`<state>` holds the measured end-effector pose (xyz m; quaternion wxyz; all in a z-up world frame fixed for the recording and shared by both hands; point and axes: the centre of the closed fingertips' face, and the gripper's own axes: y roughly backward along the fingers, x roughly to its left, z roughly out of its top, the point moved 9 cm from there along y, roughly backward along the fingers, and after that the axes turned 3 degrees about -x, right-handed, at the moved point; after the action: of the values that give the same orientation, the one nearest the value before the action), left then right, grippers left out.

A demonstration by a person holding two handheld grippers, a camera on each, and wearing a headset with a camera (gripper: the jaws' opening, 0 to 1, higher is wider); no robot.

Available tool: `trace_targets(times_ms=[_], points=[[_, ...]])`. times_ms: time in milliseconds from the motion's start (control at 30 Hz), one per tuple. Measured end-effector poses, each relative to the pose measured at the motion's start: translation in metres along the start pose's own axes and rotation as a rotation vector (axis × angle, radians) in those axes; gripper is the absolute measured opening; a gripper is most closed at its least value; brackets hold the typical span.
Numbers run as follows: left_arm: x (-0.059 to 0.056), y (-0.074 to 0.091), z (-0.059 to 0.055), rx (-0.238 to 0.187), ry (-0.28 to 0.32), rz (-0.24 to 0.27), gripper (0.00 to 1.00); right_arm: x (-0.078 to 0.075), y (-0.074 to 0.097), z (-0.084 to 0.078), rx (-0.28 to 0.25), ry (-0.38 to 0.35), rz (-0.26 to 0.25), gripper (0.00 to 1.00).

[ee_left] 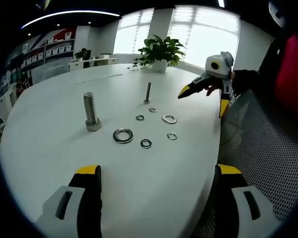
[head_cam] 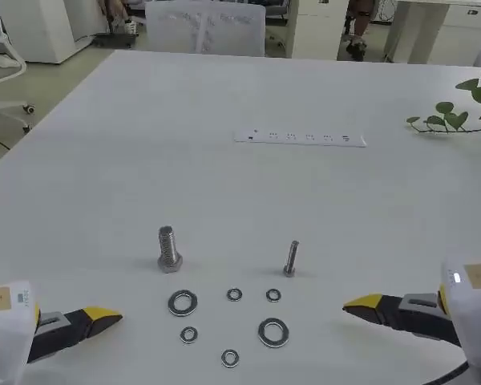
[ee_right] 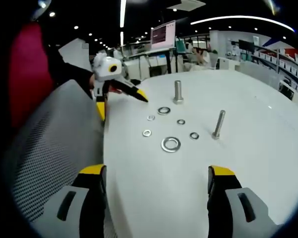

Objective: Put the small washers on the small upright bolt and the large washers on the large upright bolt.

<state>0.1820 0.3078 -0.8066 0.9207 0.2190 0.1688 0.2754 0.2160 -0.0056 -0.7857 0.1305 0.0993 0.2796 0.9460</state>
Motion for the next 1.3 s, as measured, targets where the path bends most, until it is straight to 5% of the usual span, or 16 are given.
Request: trace_targets(times_ms=[500,1300], points=[[0.002,0.001,0.001,-0.004,0.000,0.001,0.94,-0.001,0.002,0.005,0.049,0.044,0.017,0.84],[-0.002,0.001,0.000,-0.010,0.007,0.013,0.94,-0.011,-0.012,0.034,0.188,0.175,0.111,0.72]])
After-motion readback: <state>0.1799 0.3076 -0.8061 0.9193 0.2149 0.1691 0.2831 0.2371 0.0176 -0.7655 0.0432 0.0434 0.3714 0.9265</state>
